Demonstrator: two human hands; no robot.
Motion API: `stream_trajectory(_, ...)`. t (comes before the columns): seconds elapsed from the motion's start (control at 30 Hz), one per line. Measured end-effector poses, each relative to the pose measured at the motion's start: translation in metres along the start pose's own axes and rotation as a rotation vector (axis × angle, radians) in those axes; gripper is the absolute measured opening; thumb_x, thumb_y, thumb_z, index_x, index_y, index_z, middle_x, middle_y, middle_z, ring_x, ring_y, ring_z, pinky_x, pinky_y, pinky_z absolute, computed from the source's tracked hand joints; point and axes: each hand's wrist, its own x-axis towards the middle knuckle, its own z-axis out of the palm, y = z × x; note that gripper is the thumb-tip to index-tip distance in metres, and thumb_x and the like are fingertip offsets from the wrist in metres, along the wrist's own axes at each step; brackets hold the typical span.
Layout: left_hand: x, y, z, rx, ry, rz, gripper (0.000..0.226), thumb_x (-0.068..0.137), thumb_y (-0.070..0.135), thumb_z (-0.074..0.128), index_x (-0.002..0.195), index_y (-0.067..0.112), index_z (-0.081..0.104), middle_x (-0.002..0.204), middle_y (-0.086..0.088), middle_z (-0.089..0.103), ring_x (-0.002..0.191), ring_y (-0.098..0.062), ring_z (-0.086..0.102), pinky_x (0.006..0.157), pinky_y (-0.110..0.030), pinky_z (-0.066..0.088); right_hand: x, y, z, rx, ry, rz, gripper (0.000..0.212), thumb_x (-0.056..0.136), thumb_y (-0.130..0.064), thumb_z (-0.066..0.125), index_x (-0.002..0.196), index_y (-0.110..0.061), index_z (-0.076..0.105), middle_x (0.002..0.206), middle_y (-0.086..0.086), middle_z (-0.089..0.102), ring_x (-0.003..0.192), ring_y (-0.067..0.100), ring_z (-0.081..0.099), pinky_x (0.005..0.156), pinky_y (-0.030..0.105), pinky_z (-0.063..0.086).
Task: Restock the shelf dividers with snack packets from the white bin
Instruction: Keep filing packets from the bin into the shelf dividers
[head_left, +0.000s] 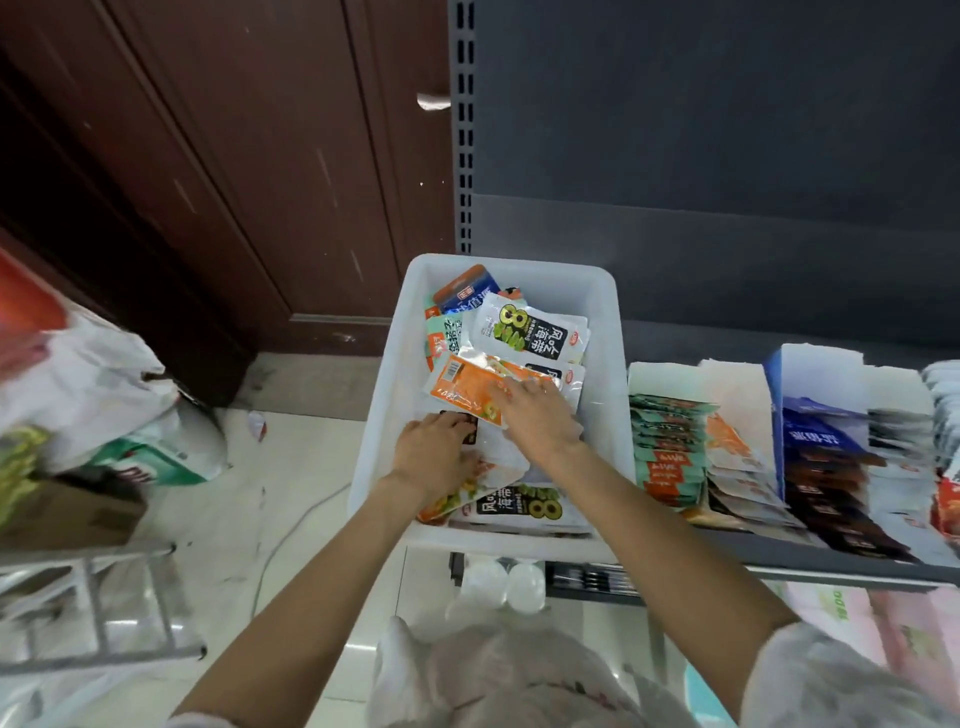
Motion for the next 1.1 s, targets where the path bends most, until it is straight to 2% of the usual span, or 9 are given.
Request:
stream_trajectory(0.1,0.002,0.002,0.000,-0.043,0.052,-0.013,0.042,0.091,0.042,0.049,0.130,0.024,0.047,0.133,0.005,0.049,0.121,-0.019,0.046,0.099,-0.035,0.035,-0.015,-0.004,-0.004,-0.069,0.020,-0.009,0.036,0.089,-0.006,0.046,0.126,-0.008,0.046,0.113,0.012,0.060,0.100,0.027,0.062,0.082,0.037,0.047)
stream_trajectory(0.17,0.000,0.004,-0.004,-0.159,0.257,0.013,0.041,0.085,0.036,0.059,0.122,0.021,0.051,0.123,0.000,0.055,0.112,-0.024,0.052,0.093,-0.036,0.040,-0.028,-0.002,-0.014,-0.046,0.083,-0.003,0.034,0.087,-0.003,0.047,0.120,-0.011,0.052,0.089,0.005,0.067,0.078,0.020,0.066,0.063,0.029,0.046)
stream_trajectory(0.3,0.001,0.008,-0.027,-0.345,0.515,0.270,0.050,0.078,0.027,0.068,0.124,0.016,0.053,0.127,-0.003,0.053,0.117,-0.025,0.048,0.097,-0.039,0.039,-0.057,0.016,-0.052,0.231,0.428,0.108,0.009,0.079,-0.008,0.067,0.087,-0.012,0.067,0.062,-0.001,0.065,0.047,0.015,0.059,0.047,0.023,0.047)
stream_trajectory(0.4,0.000,0.026,-0.065,-0.474,0.399,0.398,0.039,0.084,0.033,0.061,0.120,0.019,0.059,0.117,0.004,0.061,0.108,-0.015,0.052,0.101,-0.045,0.038,-0.093,0.041,-0.087,0.731,0.525,0.209,0.010,0.086,-0.011,0.062,0.092,-0.016,0.068,0.070,-0.006,0.064,0.053,-0.001,0.054,0.050,0.014,0.042)
stream_trajectory(0.53,-0.002,0.074,-0.115,-0.753,0.139,0.555,0.014,0.089,0.027,0.063,0.102,0.023,0.064,0.100,0.011,0.068,0.088,-0.004,0.062,0.076,-0.032,0.052,-0.153,0.080,-0.110,1.265,0.579,0.344,0.017,0.090,-0.018,0.062,0.106,-0.025,0.061,0.088,-0.006,0.068,0.077,0.010,0.067,0.059,0.023,0.052)
stream_trajectory(0.6,0.001,0.105,-0.126,-0.782,0.124,0.647,0.009,0.089,0.030,0.063,0.097,0.027,0.063,0.097,0.013,0.068,0.087,-0.005,0.065,0.073,-0.033,0.053,-0.184,0.099,-0.114,1.415,0.616,0.375,0.026,0.086,-0.015,0.064,0.110,-0.024,0.060,0.093,-0.005,0.070,0.085,0.008,0.067,0.067,0.022,0.053)
stream_trajectory(0.8,0.020,0.209,-0.125,-0.715,0.322,0.815,0.012,0.084,0.025,0.063,0.096,0.024,0.065,0.095,0.018,0.064,0.088,-0.004,0.062,0.075,-0.037,0.052,-0.256,0.139,-0.111,0.864,0.820,0.507,0.010,0.093,-0.023,0.056,0.097,-0.024,0.065,0.087,-0.030,0.063,0.080,-0.009,0.059,0.071,0.009,0.043)
stream_trajectory(0.93,0.037,0.248,-0.117,-0.515,0.452,0.894,0.019,0.085,0.034,0.057,0.091,0.024,0.072,0.094,0.011,0.068,0.083,-0.014,0.063,0.071,-0.033,0.051,-0.275,0.157,-0.090,0.711,0.873,0.560,0.025,0.094,-0.009,0.054,0.114,-0.018,0.067,0.109,-0.012,0.066,0.098,-0.005,0.059,0.085,0.008,0.042)
stream_trajectory(1.1,0.052,0.248,-0.089,-0.338,0.502,0.892,0.011,0.083,0.028,0.066,0.089,0.025,0.074,0.086,0.009,0.071,0.074,-0.015,0.064,0.075,-0.030,0.044,-0.271,0.163,-0.055,0.752,0.797,0.566,0.036,0.093,-0.002,0.054,0.119,-0.024,0.065,0.114,-0.008,0.067,0.102,0.006,0.063,0.085,0.017,0.048)
